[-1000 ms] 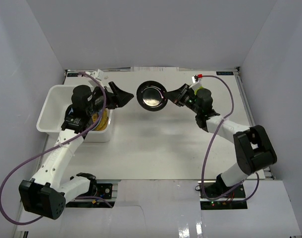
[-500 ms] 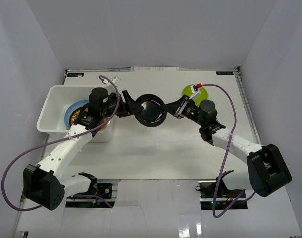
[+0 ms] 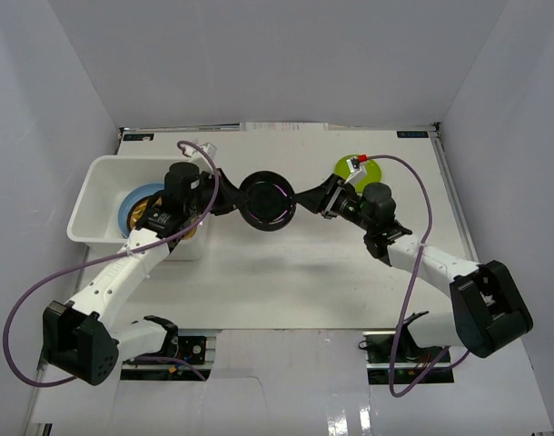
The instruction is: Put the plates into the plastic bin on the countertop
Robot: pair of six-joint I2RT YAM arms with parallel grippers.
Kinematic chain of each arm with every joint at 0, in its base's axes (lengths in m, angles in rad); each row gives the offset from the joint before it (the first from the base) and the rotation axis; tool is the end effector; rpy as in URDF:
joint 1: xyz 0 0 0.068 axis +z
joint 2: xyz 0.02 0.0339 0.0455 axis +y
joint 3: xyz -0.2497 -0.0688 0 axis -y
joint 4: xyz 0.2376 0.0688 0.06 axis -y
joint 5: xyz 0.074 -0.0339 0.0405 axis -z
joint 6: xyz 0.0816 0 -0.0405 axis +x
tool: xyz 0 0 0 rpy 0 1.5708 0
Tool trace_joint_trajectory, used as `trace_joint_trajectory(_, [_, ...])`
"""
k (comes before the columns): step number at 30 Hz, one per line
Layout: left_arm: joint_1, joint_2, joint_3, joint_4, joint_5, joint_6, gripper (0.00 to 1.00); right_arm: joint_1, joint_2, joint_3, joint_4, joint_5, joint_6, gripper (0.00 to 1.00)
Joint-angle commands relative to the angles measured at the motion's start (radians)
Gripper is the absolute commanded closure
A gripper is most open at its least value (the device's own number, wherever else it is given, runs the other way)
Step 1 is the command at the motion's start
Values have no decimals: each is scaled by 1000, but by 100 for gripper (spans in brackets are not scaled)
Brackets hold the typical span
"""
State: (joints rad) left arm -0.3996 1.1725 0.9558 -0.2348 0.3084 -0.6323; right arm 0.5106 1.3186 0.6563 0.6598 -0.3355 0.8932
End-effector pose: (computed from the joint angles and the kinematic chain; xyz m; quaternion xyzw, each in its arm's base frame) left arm 0.2710 -0.1413 0.2850 -0.0162 0.8412 -0.3720 0.3921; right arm 0.2774 0.1862 0.2561 0.0170 0.7077 0.5399 0.4554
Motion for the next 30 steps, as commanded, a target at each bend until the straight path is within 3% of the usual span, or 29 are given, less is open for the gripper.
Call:
trace_joint_trajectory(1, [4,-45,72,-46,-174,22,100,-23,17,12,9,12,-39,40])
trace_joint_trajectory(6, [114,-127,103,-89,-368,-3,99,-133,44,-18,3,1,-54,39])
trace_joint_trajectory(10, [377,-206,40,-77,-385,-43,97,-254,90,-9,-57,15,-92,36])
trace_joint_trajectory(16, [599,-215,-43,-46,-385,-83,96,-426,185,61,-140,98,-155,26])
trace_joint_trajectory(21, [683,-140,-92,-12,-371,-110,96,-498,319,138,-216,239,-204,25])
trace_joint_trajectory(27, [708,-8,-89,14,-339,-121,90,-529,505,321,-268,302,-221,33])
trace_joint_trajectory(30, [719,26,-89,12,-335,-112,74,-529,580,400,-315,380,-249,36])
